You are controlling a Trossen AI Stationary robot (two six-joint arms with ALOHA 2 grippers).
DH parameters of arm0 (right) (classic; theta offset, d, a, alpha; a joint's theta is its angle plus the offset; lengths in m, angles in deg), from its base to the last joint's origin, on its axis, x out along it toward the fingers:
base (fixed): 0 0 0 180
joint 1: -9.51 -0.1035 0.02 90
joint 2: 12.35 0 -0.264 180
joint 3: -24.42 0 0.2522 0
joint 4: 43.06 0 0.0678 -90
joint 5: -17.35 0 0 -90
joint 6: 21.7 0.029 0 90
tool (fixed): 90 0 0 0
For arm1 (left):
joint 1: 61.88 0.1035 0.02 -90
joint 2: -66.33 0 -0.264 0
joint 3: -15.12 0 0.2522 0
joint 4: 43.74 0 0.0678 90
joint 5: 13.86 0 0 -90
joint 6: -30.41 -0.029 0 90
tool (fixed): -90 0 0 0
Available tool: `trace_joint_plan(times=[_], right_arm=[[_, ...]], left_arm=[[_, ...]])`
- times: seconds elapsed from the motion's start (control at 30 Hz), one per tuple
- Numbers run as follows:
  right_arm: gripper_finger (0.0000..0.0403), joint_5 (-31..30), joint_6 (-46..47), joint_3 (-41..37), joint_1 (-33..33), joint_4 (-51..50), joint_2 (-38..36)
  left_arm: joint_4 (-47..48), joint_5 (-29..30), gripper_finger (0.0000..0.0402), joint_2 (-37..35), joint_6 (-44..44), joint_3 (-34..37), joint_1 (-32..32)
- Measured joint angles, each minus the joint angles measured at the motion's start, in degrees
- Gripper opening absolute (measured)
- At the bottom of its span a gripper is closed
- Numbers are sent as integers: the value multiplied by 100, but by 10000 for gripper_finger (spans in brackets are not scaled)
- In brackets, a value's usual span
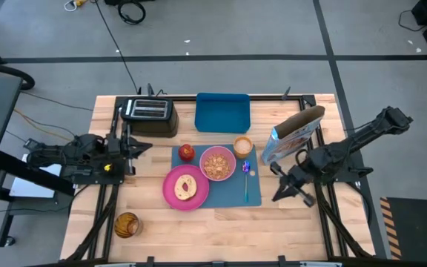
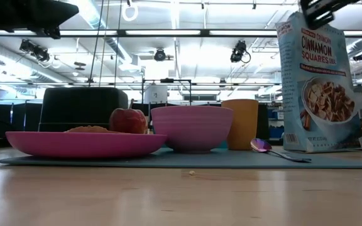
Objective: Arrange a breakfast setting
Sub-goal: Return to Home Position
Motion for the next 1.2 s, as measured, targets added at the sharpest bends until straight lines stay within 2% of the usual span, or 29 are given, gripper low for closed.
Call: trace_joint_plan(times=[0.07, 0.13, 0.23, 0.33, 0.5, 0.63, 0.83, 1.13, 1.2], right_arm=[[3, 198, 85, -172, -50, 32, -380], [3, 138, 32, -424, -8, 66, -727], [2, -64, -16, -947, 331, 207, -1100], [2, 148, 16, -1304, 687, 588, -1419], [2, 295, -47, -1322, 1056, -291, -2120], [2, -126, -563, -1301, 1142, -1036, -2858], [2, -865, -1105, -1320, 1252, -1628, -3636], [2, -821, -1073, -1884, 1351, -1692, -4743], [2, -855, -1089, -1933, 1328, -1751, -4759]], left_arm=[[135, 31, 8, -82, -81, -2, 0], [281, 222, 8, -158, -139, -2, -3], [472, 329, 8, -280, -114, -2, 0], [697, 334, 8, -364, 24, -2, 0], [1089, 446, 8, -390, 319, -2, 0], [1219, 455, 9, -387, 422, -2, 0], [1133, 455, 9, -387, 507, 222, 0], [1109, 408, 9, -390, 758, 365, -10], [1113, 400, 9, -387, 858, 365, -17]])
